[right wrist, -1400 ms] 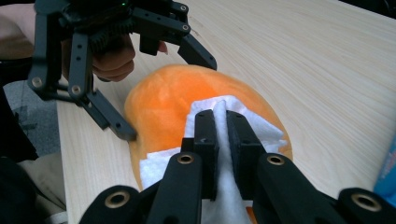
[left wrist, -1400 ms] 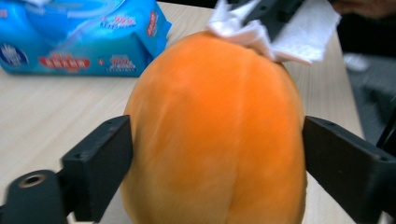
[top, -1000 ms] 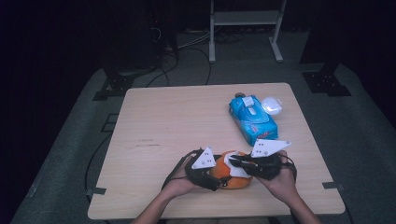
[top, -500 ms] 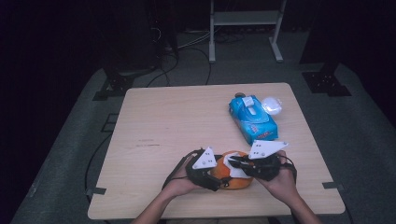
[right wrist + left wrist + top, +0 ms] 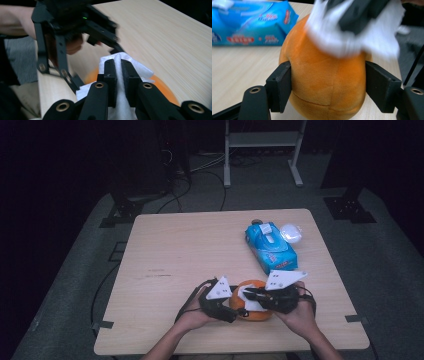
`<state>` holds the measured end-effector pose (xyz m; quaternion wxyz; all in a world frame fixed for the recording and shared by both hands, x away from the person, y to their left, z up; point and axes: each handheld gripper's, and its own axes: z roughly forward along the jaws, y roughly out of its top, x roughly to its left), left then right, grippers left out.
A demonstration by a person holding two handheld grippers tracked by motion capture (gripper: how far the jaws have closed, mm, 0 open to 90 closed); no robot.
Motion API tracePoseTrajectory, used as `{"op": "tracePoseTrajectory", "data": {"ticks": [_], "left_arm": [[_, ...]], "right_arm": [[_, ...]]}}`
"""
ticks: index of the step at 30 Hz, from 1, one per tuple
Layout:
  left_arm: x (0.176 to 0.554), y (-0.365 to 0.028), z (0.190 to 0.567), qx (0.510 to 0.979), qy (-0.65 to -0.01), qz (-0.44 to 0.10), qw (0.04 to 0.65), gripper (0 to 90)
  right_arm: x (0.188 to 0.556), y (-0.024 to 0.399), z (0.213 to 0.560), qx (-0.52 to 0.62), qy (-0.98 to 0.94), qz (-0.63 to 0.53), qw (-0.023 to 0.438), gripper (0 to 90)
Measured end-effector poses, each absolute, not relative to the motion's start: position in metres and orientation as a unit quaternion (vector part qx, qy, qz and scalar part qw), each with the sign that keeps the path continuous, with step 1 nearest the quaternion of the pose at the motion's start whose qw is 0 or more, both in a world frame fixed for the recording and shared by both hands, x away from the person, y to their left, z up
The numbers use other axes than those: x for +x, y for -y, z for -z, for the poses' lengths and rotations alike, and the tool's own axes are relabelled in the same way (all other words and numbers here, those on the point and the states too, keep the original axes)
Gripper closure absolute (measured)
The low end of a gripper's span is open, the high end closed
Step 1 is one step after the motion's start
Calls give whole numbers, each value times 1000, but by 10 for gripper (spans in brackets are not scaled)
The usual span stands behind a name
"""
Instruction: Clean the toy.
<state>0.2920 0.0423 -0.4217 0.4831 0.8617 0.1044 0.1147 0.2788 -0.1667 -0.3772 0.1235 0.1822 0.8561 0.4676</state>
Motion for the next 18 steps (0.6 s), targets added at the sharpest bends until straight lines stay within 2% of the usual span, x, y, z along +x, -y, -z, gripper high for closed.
{"op": "tracePoseTrajectory", "data": {"ticks": [3, 11, 16, 18], "left_arm": [[290, -41, 423, 863, -94, -116, 483, 289], [299, -47, 429, 856, -119, -80, 496, 266], [295, -41, 426, 866, -111, -94, 478, 281], [292, -39, 425, 871, -99, -104, 469, 282]], "right_arm": [[274, 161, 375, 166, -866, -452, 138, 829], [286, 207, 378, 221, -851, -456, 139, 829], [282, 194, 377, 209, -856, -453, 135, 829], [282, 181, 380, 197, -857, -463, 113, 829]]}}
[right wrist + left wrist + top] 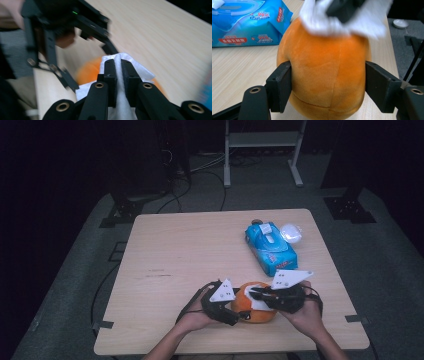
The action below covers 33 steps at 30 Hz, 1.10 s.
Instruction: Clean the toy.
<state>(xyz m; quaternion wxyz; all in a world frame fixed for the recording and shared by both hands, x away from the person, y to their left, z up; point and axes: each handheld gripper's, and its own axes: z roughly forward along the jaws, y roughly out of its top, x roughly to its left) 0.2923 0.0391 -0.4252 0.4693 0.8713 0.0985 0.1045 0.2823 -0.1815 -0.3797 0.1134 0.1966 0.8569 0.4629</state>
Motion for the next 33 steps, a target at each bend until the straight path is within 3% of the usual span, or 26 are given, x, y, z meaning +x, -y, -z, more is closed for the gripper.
{"op": "tracePoseTrajectory", "data": {"ticks": [4, 8, 12, 18, 24, 33], "left_arm": [[291, -42, 427, 874, -89, -113, 465, 292], [295, -47, 434, 882, -86, -116, 448, 294], [297, -49, 436, 880, -91, -102, 454, 283], [306, -51, 429, 853, -120, -44, 506, 128], [304, -54, 433, 860, -112, -58, 494, 254], [307, -62, 438, 862, -114, -46, 491, 258]], "right_arm": [[282, 171, 381, 182, -861, -463, 106, 829], [288, 191, 379, 206, -854, -461, 123, 828], [295, 213, 387, 240, -841, -474, 103, 828], [287, 195, 390, 209, -851, -473, 88, 829], [282, 189, 387, 197, -857, -463, 105, 827], [277, 233, 396, 253, -843, -462, 107, 828]]}}
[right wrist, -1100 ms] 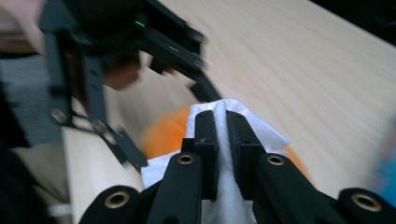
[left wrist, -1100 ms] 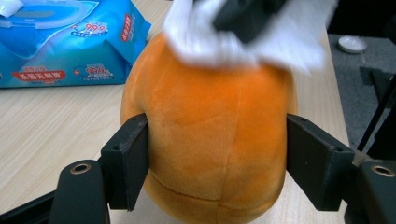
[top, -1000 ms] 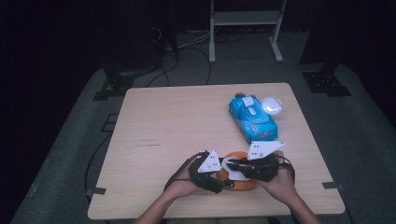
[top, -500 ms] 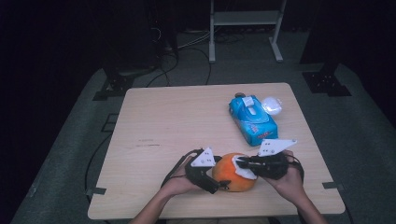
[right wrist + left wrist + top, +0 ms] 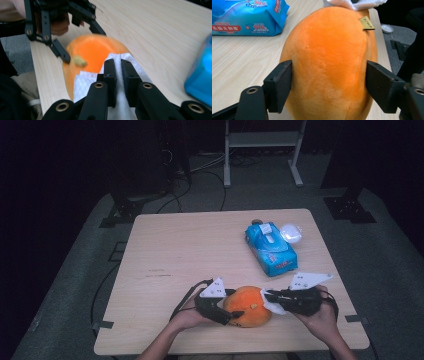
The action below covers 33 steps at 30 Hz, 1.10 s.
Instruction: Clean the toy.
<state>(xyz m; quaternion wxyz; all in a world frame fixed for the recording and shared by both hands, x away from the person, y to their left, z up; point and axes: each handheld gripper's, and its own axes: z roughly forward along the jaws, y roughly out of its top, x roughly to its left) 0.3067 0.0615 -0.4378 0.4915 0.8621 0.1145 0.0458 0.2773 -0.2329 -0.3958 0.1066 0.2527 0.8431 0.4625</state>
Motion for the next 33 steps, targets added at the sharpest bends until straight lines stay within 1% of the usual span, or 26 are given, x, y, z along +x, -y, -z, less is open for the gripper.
{"op": "tracePoseTrajectory", "data": {"ticks": [3, 8, 9, 14, 15, 16, 17, 18, 19, 20, 21, 22, 24, 25, 27, 28, 30, 32, 33], "left_arm": [[305, -57, 438, 864, -108, -45, 489, 258], [299, -52, 436, 870, -96, -54, 481, 256], [299, -53, 435, 872, -99, -52, 477, 242], [306, -53, 432, 863, -129, -42, 487, 63], [306, -50, 435, 864, -128, -38, 485, 50], [305, -47, 438, 866, -123, -35, 483, 58], [302, -44, 441, 868, -117, -44, 480, 93], [299, -42, 441, 870, -114, -60, 475, 147], [298, -42, 438, 871, -111, -70, 474, 224], [297, -43, 434, 869, -111, -79, 475, 275], [297, -44, 430, 867, -112, -90, 478, 313], [298, -46, 426, 863, -113, -106, 480, 329], [300, -51, 422, 859, -113, -142, 478, 349], [303, -54, 421, 857, -118, -141, 481, 349], [307, -58, 423, 858, -127, -135, 480, 347], [309, -60, 427, 861, -131, -131, 473, 343], [313, -65, 432, 856, -149, -108, 483, 333], [316, -68, 434, 854, -157, -101, 485, 326], [317, -68, 433, 854, -163, -99, 485, 321]], "right_arm": [[274, 239, 401, 263, -837, -471, 96, 829], [286, 225, 397, 263, -831, -481, 94, 828], [289, 221, 397, 262, -832, -481, 90, 828], [290, 218, 406, 260, -833, -485, 59, 829], [289, 219, 408, 261, -831, -488, 55, 828], [288, 220, 408, 261, -831, -489, 53, 829], [288, 220, 407, 262, -830, -489, 52, 828], [288, 219, 406, 262, -830, -489, 53, 829], [288, 218, 405, 263, -831, -487, 55, 829], [289, 217, 404, 265, -830, -487, 57, 829], [290, 215, 401, 265, -827, -492, 60, 829], [291, 213, 398, 263, -827, -492, 68, 829], [294, 208, 390, 261, -823, -498, 85, 829], [296, 206, 387, 259, -820, -503, 88, 830], [301, 203, 386, 257, -817, -507, 92, 829], [304, 202, 388, 260, -817, -506, 90, 829], [309, 206, 400, 272, -820, -497, 86, 829], [314, 218, 413, 298, -805, -509, 57, 829], [313, 222, 415, 307, -805, -504, 58, 829]]}}
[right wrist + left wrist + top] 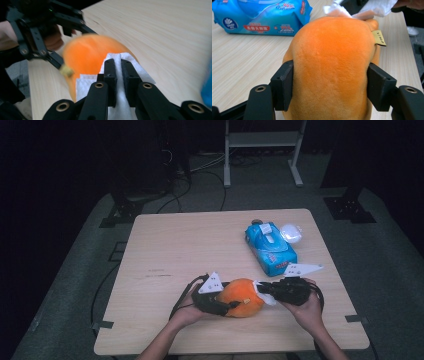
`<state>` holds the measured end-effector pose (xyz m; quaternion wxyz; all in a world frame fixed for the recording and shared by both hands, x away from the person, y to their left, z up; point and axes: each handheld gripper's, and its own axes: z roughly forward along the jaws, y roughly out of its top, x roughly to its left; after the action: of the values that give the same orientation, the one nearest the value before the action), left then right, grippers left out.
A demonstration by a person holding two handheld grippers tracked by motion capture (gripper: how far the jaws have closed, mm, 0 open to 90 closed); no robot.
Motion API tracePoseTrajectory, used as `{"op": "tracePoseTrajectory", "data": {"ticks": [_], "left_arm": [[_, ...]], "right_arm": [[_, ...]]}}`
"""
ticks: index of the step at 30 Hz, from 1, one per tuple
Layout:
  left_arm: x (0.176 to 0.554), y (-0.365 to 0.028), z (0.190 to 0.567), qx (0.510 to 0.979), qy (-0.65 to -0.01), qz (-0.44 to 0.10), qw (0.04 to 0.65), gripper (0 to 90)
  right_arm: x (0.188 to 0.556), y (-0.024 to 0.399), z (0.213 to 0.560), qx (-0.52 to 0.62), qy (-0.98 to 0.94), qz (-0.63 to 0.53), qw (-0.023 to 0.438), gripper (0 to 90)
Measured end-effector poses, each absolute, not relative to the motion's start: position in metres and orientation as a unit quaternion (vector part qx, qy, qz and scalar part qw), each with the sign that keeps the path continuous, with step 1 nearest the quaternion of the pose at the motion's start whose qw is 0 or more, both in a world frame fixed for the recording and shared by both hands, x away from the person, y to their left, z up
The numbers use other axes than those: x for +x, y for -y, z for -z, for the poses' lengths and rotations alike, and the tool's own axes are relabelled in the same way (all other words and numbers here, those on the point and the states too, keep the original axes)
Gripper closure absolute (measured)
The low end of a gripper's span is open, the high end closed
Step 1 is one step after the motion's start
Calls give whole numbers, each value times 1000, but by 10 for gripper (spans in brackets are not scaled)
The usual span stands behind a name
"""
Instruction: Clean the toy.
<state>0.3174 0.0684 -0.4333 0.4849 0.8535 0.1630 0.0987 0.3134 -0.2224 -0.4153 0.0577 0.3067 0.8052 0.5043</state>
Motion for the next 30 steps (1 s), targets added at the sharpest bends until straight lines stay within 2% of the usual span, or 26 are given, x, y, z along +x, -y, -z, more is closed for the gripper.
{"op": "tracePoseTrajectory", "data": {"ticks": [2, 5, 14, 20, 25, 30], "left_arm": [[319, -70, 433, 851, -174, -98, 486, 308], [319, -70, 435, 849, -172, -98, 490, 293], [313, -58, 431, 857, -161, -116, 475, 278], [310, -56, 430, 859, -160, -116, 473, 271], [301, -43, 428, 865, -139, -137, 462, 256], [306, -52, 428, 852, -142, -108, 491, 158]], "right_arm": [[309, 229, 416, 313, -811, -489, 73, 829], [302, 231, 416, 310, -809, -496, 65, 829], [298, 206, 396, 261, -812, -517, 78, 828], [306, 227, 409, 306, -801, -511, 62, 829], [298, 207, 392, 268, -807, -523, 67, 829], [298, 203, 396, 262, -820, -503, 76, 829]]}}
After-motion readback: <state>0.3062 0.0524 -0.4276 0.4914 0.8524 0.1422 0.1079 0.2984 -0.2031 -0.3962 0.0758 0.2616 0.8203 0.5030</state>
